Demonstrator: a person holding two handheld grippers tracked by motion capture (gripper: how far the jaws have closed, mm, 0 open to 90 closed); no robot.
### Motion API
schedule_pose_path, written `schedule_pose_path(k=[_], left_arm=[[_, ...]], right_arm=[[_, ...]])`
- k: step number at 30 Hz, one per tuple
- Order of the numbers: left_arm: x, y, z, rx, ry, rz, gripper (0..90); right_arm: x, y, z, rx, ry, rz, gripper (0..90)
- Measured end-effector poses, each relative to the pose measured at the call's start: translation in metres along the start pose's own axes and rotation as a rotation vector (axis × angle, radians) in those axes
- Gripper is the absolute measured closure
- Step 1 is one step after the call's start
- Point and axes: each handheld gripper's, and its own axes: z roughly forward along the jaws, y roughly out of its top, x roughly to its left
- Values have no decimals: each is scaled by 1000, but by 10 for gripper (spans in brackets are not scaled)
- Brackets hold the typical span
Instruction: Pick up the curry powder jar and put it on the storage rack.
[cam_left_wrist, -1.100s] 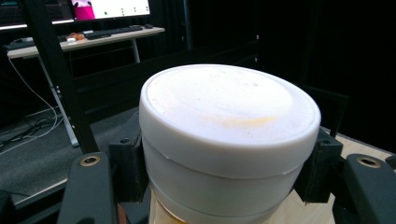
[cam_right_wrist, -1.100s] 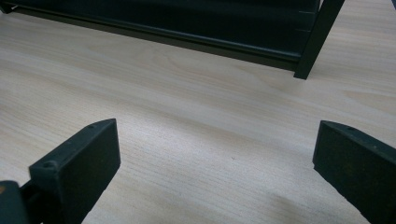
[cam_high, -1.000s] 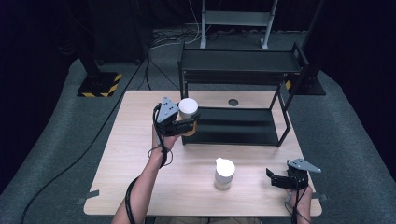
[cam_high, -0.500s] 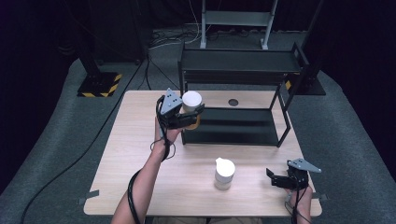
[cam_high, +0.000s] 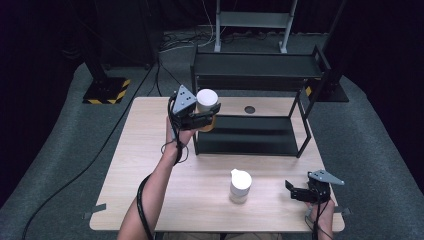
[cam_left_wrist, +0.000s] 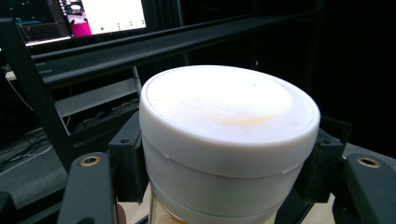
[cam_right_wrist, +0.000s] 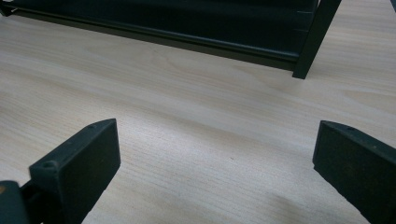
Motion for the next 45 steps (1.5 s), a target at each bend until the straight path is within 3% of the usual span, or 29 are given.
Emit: schedule_pose_path(k=[28,45], left_arm=[[4,37,9,-23,-37,39,338],[13,55,15,-37,-64,21,338]], right_arm=[[-1,0,0,-1,3,3,0],[1,-1,0,-3,-1,-3,0]])
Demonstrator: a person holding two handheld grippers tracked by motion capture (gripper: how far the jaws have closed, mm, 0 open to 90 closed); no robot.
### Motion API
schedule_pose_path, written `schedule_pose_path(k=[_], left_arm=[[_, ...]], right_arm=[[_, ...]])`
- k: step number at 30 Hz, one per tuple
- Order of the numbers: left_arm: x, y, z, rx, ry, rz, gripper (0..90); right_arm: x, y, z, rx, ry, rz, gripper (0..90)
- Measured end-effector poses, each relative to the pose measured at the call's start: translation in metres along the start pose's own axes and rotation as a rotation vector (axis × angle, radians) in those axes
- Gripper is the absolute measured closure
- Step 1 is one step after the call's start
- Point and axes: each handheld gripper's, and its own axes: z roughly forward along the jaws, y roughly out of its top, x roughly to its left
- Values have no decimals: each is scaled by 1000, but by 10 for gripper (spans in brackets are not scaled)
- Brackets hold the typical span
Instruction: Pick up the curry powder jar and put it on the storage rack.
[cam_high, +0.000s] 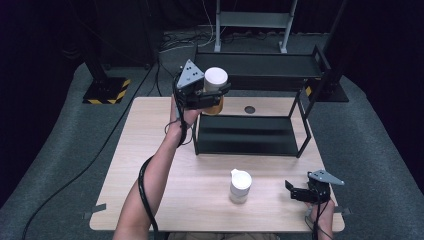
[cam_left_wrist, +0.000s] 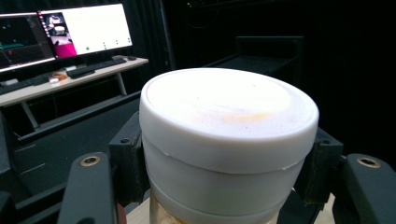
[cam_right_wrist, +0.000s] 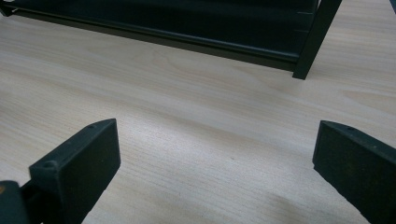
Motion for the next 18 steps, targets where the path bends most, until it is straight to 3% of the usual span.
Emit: schedule_pose_path(k=[18], left_arm=[[9,22,1,-13,-26,-5,338]], right_arm=[[-2,1,0,5,8,5,0]])
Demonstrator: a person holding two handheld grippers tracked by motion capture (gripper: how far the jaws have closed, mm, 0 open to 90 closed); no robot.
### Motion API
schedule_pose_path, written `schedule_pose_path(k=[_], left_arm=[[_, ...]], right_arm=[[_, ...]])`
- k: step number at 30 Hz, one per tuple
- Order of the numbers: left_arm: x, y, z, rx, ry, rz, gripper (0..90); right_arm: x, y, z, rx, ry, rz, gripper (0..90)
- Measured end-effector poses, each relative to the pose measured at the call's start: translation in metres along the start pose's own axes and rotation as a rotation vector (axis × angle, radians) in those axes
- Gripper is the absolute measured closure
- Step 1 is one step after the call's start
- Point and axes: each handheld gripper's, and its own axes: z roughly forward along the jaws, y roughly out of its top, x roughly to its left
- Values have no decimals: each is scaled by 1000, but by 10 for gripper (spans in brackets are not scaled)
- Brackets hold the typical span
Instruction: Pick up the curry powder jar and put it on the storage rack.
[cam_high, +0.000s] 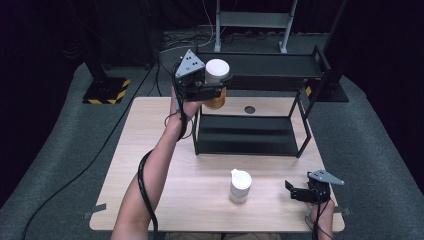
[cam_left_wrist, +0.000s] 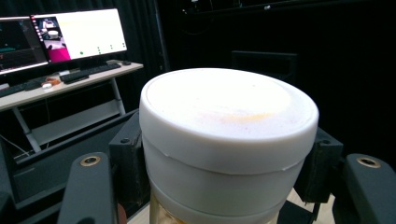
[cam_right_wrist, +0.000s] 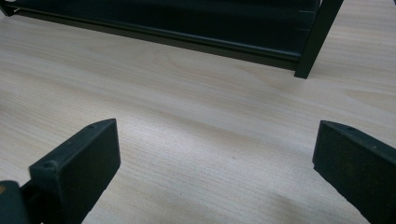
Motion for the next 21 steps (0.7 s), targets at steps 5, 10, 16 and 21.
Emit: schedule_pose_path(k=[5,10,16,21], left_arm=[[1,5,-1,-8,4,-5,338],[3,12,0,-9,2,-14,338],[4,19,0,-12,-1,-6,338],[6,27,1,-17,-5,-8,338]], right_arm=[[0,0,0,3,0,-5,0],[1,1,0,3,-1,-6,0],[0,1,1,6,4,-5,0],[0,1,0,3,2,-3,0]])
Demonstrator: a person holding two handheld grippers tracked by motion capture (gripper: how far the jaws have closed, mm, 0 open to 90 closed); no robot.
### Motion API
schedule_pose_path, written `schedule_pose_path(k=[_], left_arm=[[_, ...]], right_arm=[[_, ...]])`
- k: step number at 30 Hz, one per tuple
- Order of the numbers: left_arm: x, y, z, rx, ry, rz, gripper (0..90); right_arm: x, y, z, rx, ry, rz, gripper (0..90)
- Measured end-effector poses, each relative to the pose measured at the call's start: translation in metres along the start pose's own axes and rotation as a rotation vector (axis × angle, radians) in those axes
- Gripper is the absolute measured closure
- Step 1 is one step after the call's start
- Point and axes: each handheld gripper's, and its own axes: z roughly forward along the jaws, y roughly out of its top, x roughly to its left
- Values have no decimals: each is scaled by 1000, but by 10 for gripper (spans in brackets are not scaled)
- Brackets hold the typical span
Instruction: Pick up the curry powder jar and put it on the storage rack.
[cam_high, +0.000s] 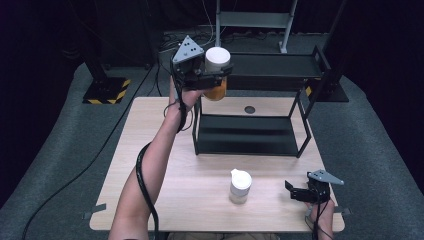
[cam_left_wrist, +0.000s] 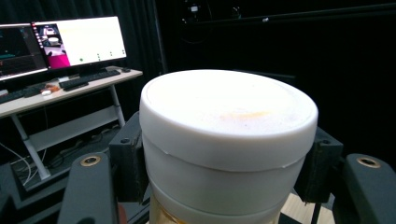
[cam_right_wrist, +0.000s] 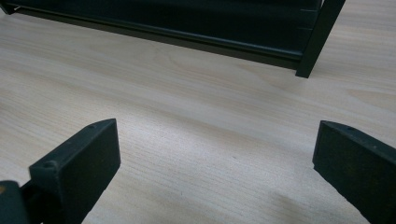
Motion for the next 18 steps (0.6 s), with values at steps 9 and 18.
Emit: schedule_pose_path(k=[9,18], left_arm=[[0,13,1,-14,-1,8,338],[3,23,6,-19,13,10,338]], right_arm=[[-1,0,0,-1,4,5,0],[-2,0,0,-1,5,8,0]])
